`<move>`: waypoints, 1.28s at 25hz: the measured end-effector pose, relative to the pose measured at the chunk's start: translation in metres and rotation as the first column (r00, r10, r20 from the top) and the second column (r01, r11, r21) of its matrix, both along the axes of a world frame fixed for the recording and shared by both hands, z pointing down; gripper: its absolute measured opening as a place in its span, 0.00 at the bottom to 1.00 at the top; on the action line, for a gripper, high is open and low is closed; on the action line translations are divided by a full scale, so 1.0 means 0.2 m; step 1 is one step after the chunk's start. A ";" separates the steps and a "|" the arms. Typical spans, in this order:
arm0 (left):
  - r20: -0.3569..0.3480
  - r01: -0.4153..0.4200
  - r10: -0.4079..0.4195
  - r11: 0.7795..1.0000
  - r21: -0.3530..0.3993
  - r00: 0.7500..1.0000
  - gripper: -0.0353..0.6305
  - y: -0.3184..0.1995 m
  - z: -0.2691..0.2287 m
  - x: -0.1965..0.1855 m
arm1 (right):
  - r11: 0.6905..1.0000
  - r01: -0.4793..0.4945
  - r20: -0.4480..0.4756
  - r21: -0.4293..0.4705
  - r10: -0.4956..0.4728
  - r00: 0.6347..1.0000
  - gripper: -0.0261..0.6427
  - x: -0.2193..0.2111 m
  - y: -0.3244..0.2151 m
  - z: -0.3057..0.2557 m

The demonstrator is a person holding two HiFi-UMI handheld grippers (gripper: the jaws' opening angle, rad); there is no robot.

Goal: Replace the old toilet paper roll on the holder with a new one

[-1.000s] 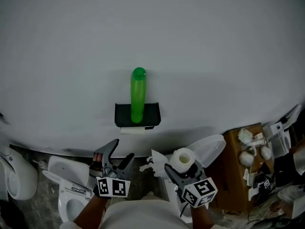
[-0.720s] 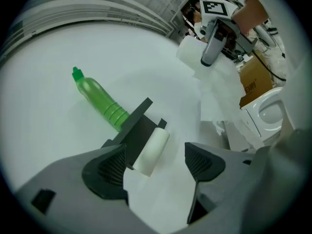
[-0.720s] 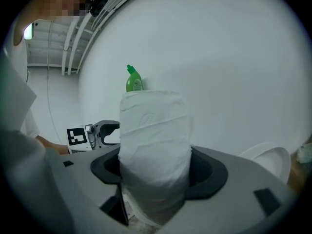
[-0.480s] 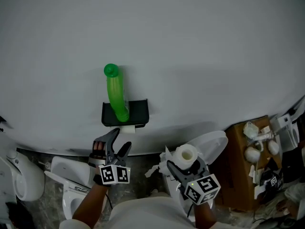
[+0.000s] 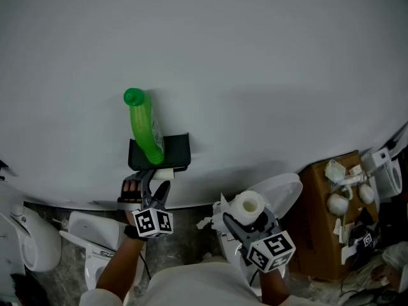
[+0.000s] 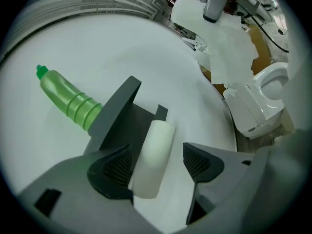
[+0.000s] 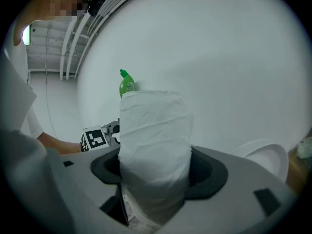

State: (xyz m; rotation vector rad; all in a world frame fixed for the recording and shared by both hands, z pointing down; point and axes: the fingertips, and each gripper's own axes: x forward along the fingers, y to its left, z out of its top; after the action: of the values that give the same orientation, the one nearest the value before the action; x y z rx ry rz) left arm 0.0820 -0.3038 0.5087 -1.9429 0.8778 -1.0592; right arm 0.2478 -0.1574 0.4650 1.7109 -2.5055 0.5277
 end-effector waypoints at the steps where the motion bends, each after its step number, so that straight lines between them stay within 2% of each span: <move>1: 0.003 0.004 -0.004 1.000 0.002 1.000 0.56 -0.01 0.00 0.00 | 1.000 0.000 -0.001 0.003 0.000 1.000 0.54 0.01 0.00 0.00; 5: 0.016 0.020 -0.020 1.000 0.007 1.000 0.52 -0.04 0.02 0.01 | 1.000 -0.006 0.001 0.012 0.006 1.000 0.54 0.03 -0.03 -0.02; 8: 0.011 0.018 -0.019 1.000 0.020 1.000 0.43 -0.05 0.00 0.01 | 1.000 -0.005 0.003 0.017 0.005 1.000 0.54 0.04 -0.05 -0.03; 17: -0.020 -0.028 0.029 0.999 0.015 0.999 0.41 -0.01 -0.01 0.08 | 1.000 -0.006 -0.003 0.004 0.006 1.000 0.54 0.07 -0.07 -0.02; 25: -0.038 -0.103 0.104 0.994 0.027 0.994 0.39 0.01 -0.02 0.25 | 1.000 -0.005 -0.028 -0.021 0.005 1.000 0.54 0.10 -0.05 0.01; 32: -0.034 -0.159 0.160 0.987 0.035 0.987 0.38 0.05 -0.04 0.39 | 1.000 -0.016 -0.034 0.000 0.016 0.999 0.54 0.14 -0.03 -0.03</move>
State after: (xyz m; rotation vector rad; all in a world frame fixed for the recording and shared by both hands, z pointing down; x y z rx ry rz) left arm 0.1593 -0.2945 0.5007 -1.9754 0.7401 -0.9138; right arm 0.2754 -0.1644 0.4599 1.7255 -2.4706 0.4964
